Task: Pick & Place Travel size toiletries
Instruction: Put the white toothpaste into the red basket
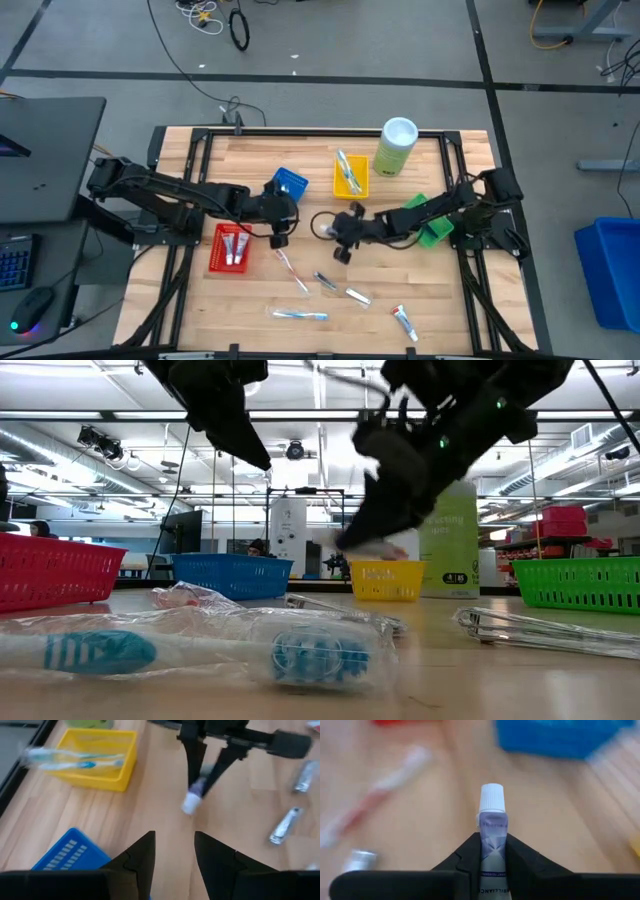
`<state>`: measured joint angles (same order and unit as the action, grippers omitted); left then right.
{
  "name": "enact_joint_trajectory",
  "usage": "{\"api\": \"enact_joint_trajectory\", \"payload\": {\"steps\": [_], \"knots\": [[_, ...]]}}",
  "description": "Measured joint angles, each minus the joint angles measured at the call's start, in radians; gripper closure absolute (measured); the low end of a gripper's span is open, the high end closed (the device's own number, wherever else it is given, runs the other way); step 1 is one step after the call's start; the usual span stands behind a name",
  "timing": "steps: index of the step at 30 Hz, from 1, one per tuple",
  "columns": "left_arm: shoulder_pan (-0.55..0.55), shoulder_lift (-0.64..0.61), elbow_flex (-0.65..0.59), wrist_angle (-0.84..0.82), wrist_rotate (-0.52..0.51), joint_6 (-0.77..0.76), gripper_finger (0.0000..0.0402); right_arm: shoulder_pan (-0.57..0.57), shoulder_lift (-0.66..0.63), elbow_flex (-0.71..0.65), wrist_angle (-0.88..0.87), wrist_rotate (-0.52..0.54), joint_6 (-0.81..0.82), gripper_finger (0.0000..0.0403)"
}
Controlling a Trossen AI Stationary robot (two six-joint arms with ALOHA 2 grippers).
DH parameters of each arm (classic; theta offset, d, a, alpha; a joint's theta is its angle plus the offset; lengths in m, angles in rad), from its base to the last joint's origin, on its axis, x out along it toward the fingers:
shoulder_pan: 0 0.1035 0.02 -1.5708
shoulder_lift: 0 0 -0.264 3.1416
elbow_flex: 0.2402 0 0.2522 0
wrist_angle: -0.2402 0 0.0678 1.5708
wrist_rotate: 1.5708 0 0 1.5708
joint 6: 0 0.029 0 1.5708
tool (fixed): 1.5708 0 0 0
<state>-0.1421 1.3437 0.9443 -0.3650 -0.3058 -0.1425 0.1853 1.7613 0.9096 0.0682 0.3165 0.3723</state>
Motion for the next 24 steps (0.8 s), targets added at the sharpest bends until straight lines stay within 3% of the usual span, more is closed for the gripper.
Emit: {"api": "enact_joint_trajectory", "payload": {"steps": [4,8,18,24], "knots": [[-0.007,0.000,0.000,0.042,0.048,0.060,0.0260,0.000,-0.001,0.000,0.162,-0.086,-0.127,0.0324],[-0.024,0.000,0.000,0.050,0.111,0.188,0.0262,-0.003,-0.001,0.001,0.245,-0.086,-0.176,0.0321],[-0.048,0.000,0.000,0.050,0.098,0.233,0.0262,-0.017,-0.001,0.001,0.351,-0.090,-0.176,0.0318],[-0.048,0.000,0.000,0.050,0.065,0.233,0.0262,-0.030,-0.001,0.002,0.428,-0.168,-0.187,0.0313]]}}
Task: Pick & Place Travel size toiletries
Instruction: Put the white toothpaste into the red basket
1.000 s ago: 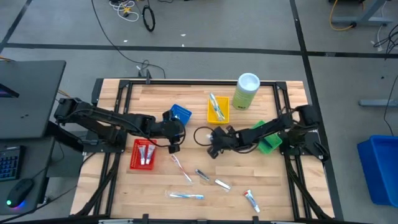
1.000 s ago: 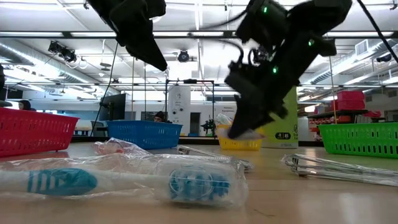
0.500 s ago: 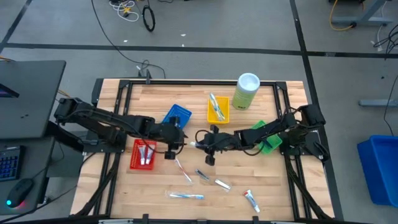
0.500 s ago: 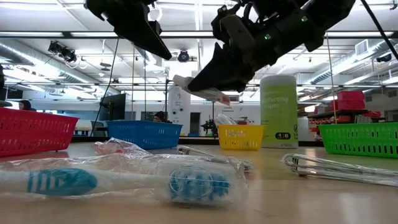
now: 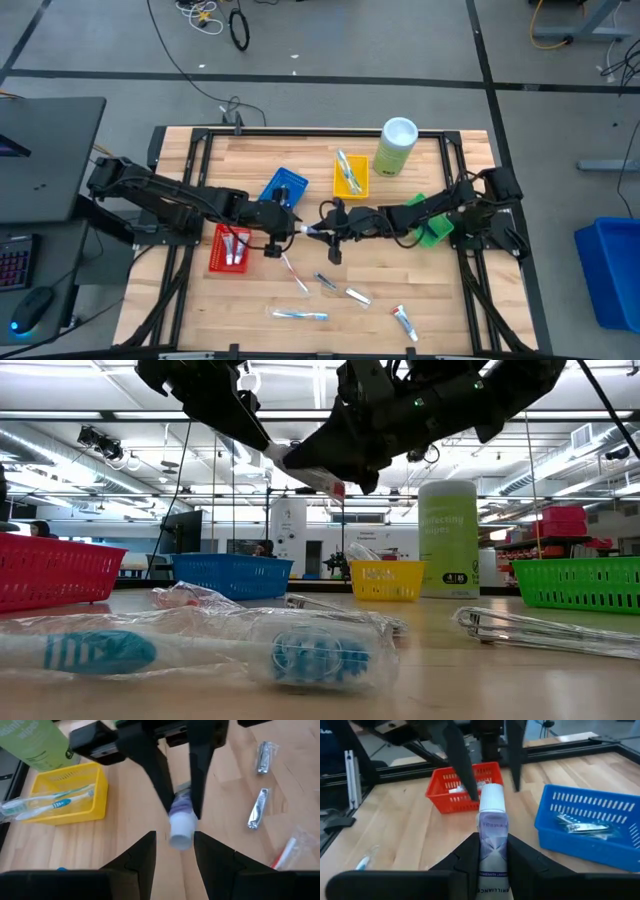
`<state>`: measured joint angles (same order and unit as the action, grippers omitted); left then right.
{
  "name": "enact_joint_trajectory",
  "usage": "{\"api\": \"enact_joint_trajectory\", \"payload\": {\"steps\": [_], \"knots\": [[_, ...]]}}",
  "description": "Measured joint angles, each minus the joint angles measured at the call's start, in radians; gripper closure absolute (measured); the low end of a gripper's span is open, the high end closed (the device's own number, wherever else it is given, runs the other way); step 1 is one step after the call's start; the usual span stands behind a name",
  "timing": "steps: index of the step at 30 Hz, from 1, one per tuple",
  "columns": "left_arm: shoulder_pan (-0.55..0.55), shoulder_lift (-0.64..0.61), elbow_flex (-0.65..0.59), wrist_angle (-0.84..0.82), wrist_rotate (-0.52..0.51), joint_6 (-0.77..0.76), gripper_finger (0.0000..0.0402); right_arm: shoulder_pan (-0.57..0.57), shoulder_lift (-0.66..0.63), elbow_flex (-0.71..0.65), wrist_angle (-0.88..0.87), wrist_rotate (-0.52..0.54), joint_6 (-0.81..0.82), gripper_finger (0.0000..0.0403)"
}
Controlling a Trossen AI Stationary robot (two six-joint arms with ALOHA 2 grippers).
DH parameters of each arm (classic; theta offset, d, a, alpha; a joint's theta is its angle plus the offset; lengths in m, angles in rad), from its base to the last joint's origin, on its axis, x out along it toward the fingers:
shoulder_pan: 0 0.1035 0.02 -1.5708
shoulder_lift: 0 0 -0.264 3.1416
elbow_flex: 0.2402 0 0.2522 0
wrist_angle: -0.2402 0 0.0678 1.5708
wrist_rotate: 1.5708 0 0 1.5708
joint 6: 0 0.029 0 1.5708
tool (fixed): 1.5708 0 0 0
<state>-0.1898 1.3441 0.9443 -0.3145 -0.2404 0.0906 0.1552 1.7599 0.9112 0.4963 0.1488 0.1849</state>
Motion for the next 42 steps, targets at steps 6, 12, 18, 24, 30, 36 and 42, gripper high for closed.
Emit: {"api": "enact_joint_trajectory", "payload": {"steps": [6,12,18,24,30,36,42], "knots": [[0.000,0.000,0.000,0.000,0.007,0.000,0.0262,-0.013,0.000,0.000,0.010,-0.004,0.000,0.0315],[0.000,0.000,0.000,0.000,0.008,0.003,0.0263,-0.019,0.000,0.000,0.036,-0.005,-0.003,0.0316],[0.000,0.000,0.000,0.000,0.008,-0.001,0.0290,-0.019,0.000,0.000,0.041,-0.011,-0.020,0.0311],[0.000,0.000,0.000,-0.001,0.016,-0.003,0.0326,-0.020,0.000,0.000,0.039,-0.053,-0.063,0.0313],[0.001,0.000,0.000,-0.001,0.035,-0.004,0.0318,-0.022,0.000,0.000,0.040,-0.037,-0.094,0.0297],[0.001,0.000,0.000,-0.001,0.035,-0.004,0.0328,-0.025,0.000,0.000,0.040,-0.037,-0.101,0.0260],[0.000,0.000,0.000,-0.027,0.030,-0.038,0.0329,-0.025,0.000,0.000,0.044,-0.035,-0.134,0.0213]]}}
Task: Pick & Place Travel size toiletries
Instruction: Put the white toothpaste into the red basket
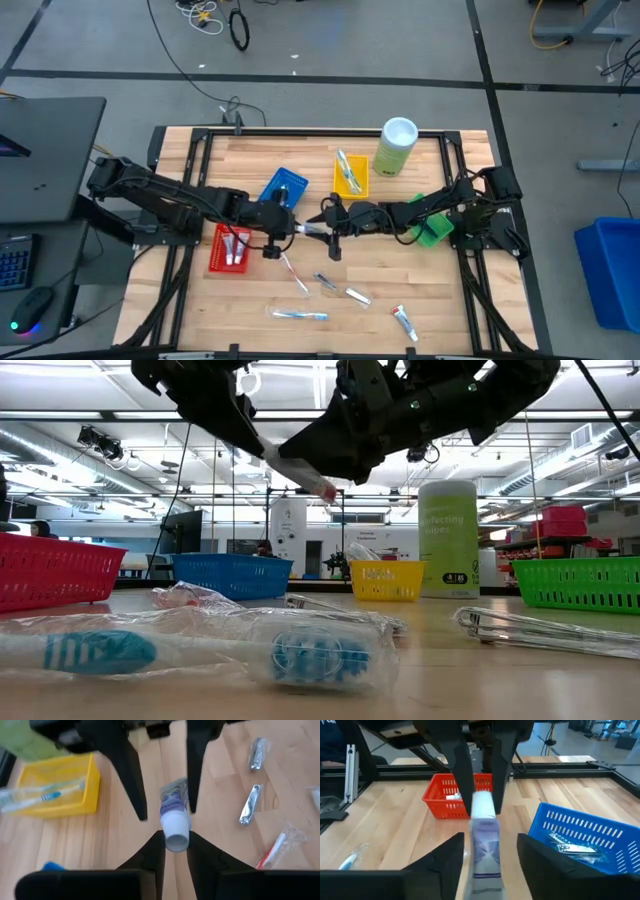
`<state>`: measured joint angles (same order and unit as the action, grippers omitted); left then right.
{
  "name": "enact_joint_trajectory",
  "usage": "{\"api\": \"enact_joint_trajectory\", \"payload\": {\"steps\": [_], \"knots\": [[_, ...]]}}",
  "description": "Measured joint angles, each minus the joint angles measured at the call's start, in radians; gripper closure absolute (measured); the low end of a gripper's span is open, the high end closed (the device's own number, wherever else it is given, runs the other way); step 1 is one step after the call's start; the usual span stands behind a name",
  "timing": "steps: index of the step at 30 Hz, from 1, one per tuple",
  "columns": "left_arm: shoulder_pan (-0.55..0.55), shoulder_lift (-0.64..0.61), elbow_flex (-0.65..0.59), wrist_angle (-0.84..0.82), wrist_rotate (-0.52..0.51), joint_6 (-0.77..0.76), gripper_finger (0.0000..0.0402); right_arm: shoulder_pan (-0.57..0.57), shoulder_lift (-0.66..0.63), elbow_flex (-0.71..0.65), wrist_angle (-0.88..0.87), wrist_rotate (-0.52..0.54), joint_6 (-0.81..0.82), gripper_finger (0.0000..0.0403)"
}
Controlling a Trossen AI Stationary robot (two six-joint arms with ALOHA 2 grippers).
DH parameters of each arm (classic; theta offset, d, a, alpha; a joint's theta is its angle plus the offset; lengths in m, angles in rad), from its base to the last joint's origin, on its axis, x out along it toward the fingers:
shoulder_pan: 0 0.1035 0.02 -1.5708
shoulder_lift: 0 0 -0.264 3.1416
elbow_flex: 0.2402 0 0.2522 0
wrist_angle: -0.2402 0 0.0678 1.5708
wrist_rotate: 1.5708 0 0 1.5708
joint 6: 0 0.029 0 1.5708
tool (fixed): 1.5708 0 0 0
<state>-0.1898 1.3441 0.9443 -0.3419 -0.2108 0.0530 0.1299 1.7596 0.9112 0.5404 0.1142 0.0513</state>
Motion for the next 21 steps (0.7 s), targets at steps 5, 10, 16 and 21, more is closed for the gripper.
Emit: {"api": "enact_joint_trajectory", "payload": {"steps": [5,10,16,21], "knots": [[0.000,0.000,0.000,-0.082,-0.015,-0.082,0.0319,0.000,-0.007,0.000,-0.004,0.021,-0.012,0.0179],[-0.001,-0.003,0.000,-0.184,-0.017,-0.202,0.0328,-0.003,-0.045,0.000,-0.035,0.106,-0.091,0.0153],[-0.001,-0.050,0.002,-0.351,-0.009,-0.402,0.0320,-0.014,-0.099,0.000,-0.097,0.158,-0.133,0.0138],[-0.012,-0.123,0.002,-0.578,-0.004,-0.597,0.0326,-0.017,-0.106,0.001,-0.101,0.156,-0.234,0.0141]]}}
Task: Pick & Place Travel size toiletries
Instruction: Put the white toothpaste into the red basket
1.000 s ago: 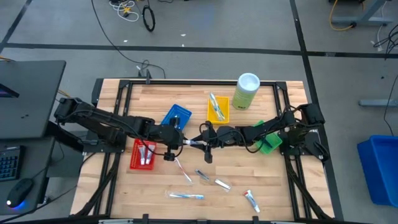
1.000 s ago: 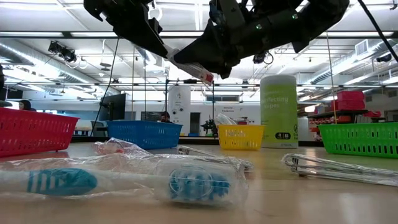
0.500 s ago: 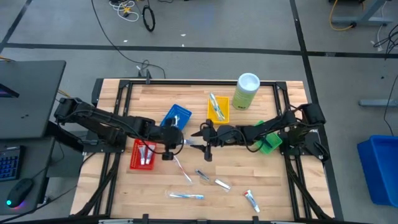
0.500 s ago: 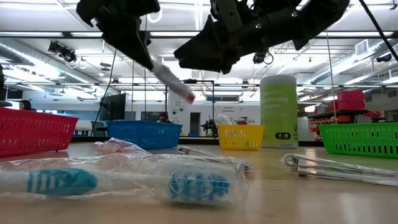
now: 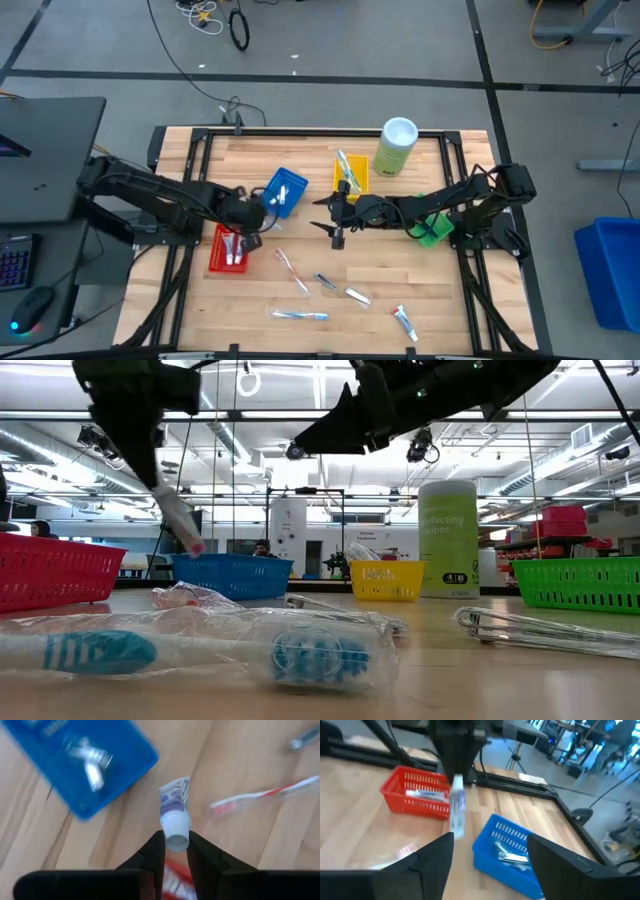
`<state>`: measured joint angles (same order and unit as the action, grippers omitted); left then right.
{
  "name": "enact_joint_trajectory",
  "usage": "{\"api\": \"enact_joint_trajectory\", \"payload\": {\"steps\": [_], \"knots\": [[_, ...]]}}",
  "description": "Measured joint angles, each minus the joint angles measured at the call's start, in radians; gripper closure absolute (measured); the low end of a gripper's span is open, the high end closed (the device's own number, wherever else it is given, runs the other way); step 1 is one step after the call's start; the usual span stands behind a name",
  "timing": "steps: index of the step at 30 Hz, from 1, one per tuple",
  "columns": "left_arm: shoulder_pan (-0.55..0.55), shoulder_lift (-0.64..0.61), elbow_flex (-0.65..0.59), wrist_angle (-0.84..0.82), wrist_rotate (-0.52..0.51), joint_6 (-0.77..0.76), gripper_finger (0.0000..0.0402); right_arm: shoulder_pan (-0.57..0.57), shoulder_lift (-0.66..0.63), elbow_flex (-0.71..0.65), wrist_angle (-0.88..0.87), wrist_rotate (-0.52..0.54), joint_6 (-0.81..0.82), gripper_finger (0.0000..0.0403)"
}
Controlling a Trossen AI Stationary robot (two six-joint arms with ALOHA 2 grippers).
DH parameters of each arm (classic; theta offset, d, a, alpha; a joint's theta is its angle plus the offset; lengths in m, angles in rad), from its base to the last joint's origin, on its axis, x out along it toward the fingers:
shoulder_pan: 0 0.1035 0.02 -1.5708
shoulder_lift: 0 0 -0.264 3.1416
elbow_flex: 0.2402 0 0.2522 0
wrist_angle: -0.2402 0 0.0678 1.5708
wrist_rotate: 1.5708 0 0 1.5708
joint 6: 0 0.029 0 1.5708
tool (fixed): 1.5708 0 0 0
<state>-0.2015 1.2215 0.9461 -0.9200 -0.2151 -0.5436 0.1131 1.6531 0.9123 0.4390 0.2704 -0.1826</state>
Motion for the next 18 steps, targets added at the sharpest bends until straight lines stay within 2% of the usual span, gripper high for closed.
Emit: {"api": "enact_joint_trajectory", "payload": {"steps": [6,10,14,18], "knots": [[-0.068,-0.140,0.000,-0.098,-0.022,-0.206,0.0326,-0.016,-0.012,0.000,0.001,0.074,-0.092,0.0150],[-0.141,-0.214,0.000,-0.256,-0.040,-0.382,0.0322,-0.036,-0.013,0.000,0.008,0.069,-0.097,0.0153],[-0.209,-0.236,0.000,-0.435,-0.017,-0.574,0.0325,-0.045,-0.013,0.000,0.002,0.061,-0.084,0.0149],[-0.272,-0.232,-0.001,-0.503,0.009,-0.660,0.0326,-0.047,-0.013,0.000,-0.019,0.060,-0.050,0.0143]]}}
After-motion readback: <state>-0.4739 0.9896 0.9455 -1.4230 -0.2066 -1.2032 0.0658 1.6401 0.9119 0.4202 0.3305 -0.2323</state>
